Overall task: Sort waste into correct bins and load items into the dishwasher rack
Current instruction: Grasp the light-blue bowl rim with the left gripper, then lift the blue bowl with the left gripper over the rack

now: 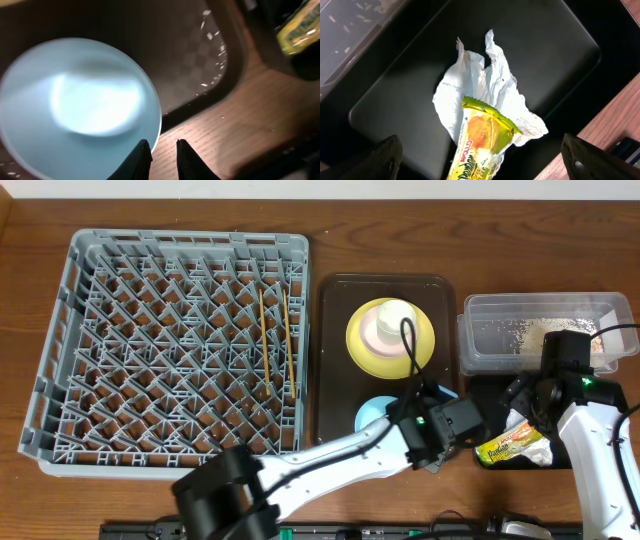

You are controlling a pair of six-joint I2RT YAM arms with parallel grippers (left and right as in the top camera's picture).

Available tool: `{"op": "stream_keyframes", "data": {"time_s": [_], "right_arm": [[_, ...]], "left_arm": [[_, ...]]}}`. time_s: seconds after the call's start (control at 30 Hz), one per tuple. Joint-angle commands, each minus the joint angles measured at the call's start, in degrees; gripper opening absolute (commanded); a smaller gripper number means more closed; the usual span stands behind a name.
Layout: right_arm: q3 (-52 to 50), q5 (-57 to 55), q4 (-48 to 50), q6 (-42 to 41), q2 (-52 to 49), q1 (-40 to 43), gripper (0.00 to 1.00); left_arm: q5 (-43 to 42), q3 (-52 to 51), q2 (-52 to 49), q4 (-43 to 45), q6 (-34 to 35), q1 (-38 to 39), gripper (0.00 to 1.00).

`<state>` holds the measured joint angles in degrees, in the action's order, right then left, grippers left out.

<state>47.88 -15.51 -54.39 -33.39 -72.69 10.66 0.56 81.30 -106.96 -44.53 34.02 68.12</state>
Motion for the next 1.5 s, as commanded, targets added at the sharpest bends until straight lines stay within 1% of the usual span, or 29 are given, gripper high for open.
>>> {"op": "stream_keyframes", "data": {"time_s": [0.0,0.17,0.33,0.53,0.6,0.7,0.77,0.87,0.97,1.07,1.13,1.23,1.33,1.4,1.47], "right_arm": [[0.76,-1.4,-0.04,0.22,0.46,0.42,0.99],[0.76,-1.4,-0.04,0.22,0.46,0.42,0.99],[0.76,-1.4,-0.04,0.22,0.46,0.42,0.99],[0.76,-1.4,-0.04,0.22,0.46,0.42,0.99],[0.76,-1.4,-0.04,0.22,0.46,0.42,0.99],[0.76,-1.4,-0.04,0.22,0.46,0.42,0.99],[0.76,-1.4,-0.04,0.22,0.46,0.42,0.99],[0.76,-1.4,-0.04,0.22,0.46,0.42,0.99],[0.76,-1.4,-0.04,0.22,0.46,0.42,0.99],[0.76,-1.4,-0.04,0.22,0.46,0.42,0.99],[0.76,-1.4,-0.04,0.22,0.46,0.42,0.99],[0.76,-1.4,-0.04,0.22,0.46,0.42,0.99],[0.76,-1.4,-0.04,0.22,0.46,0.42,0.99],[0.76,-1.4,-0.04,0.22,0.46,0.42,0.99],[0.76,-1.4,-0.04,0.22,0.46,0.42,0.99]], "left_arm": [[0.09,-0.55,-2.21,0.33,-0.81,0.11,0.22],[0.28,-0.57,-4.85,1.81,-0.81,0.11,0.22],[3.96,-0.57,-6.97,2.03,-0.81,0.11,0.22],[4.44,-0.57,-8.83,2.03,-0.79,0.11,0.21],[4.61,-0.57,-8.92,2.03,-0.79,0.11,0.15],[5.07,-0.55,-8.52,2.01,-0.83,-0.02,0.13],[5.05,-0.55,-8.22,1.99,-0.83,-0.07,0.06],[4.83,-0.44,-6.84,0.83,-0.81,-0.07,0.06],[4.33,0.33,-3.87,-2.4,-0.79,-0.07,0.07],[4.0,1.11,1.16,-4.79,-0.83,-0.11,0.06],[1.55,1.25,6.97,-5.09,-1.09,-1.09,0.06],[-4.04,1.36,16.24,-5.18,-2.12,-5.55,0.06],[-10.34,1.36,24.2,-5.35,-2.86,-13.53,0.05],[-15.34,1.36,28.57,-5.11,-4.35,-21.07,0.06],[-21.64,1.36,31.78,-4.57,-5.97,-30.6,0.06]]}}
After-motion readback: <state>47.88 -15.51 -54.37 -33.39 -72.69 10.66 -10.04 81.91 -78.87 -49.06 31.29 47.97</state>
